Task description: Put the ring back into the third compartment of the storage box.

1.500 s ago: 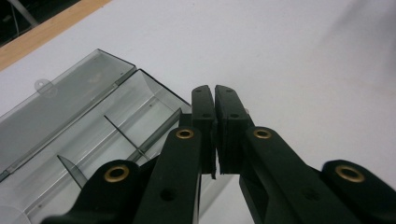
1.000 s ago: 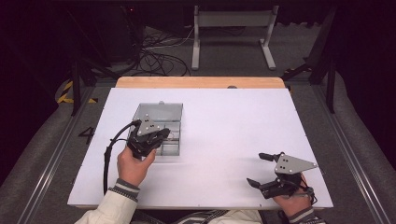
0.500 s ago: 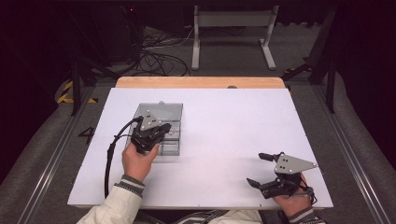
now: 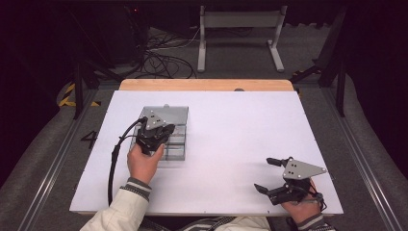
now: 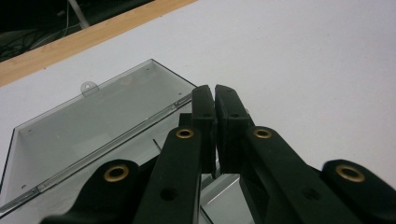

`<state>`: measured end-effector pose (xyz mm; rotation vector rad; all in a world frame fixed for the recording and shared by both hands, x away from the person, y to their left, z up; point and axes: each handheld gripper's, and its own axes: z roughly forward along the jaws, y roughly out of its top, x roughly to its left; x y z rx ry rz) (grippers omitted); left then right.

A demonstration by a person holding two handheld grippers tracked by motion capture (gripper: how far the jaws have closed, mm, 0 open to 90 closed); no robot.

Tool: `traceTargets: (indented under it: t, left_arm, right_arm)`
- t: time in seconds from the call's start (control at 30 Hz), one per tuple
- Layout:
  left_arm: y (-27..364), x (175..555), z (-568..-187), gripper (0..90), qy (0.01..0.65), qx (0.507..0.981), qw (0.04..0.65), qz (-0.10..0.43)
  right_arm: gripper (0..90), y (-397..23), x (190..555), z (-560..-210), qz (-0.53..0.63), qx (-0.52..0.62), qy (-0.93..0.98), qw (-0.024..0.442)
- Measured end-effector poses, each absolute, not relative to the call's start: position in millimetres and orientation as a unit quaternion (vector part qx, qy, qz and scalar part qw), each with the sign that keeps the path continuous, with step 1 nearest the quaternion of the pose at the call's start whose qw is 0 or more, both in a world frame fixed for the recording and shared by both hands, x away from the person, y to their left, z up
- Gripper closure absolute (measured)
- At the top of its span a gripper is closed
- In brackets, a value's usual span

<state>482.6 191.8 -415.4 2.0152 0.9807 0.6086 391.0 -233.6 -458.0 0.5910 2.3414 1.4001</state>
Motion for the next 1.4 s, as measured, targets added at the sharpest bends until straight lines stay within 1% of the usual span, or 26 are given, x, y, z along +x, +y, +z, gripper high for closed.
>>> traceTargets:
  t: [0.2, 0.37, 0.57, 0.93, 1.4]
  left_arm:
    - [192, 490, -420, 87.5, 0.398, 0.796, 0.392, 0.234]
    - [191, 498, -425, 87.5, 0.412, 0.793, 0.394, 0.215]
    - [192, 506, -430, 87.5, 0.420, 0.798, 0.379, 0.208]
    - [191, 517, -440, 87.5, 0.440, 0.807, 0.355, 0.171]
    - [183, 519, -450, 87.5, 0.424, 0.828, 0.326, 0.169]
  right_arm:
    - [7.5, -234, 391, -458, 0.493, 0.208, 0.827, 0.174]
    - [7.5, -234, 391, -458, 0.493, 0.208, 0.827, 0.174]
    - [7.5, -234, 391, -459, 0.492, 0.209, 0.827, 0.173]
    - [7.6, -233, 392, -459, 0.491, 0.209, 0.828, 0.172]
    - [7.6, -233, 392, -459, 0.492, 0.208, 0.828, 0.171]
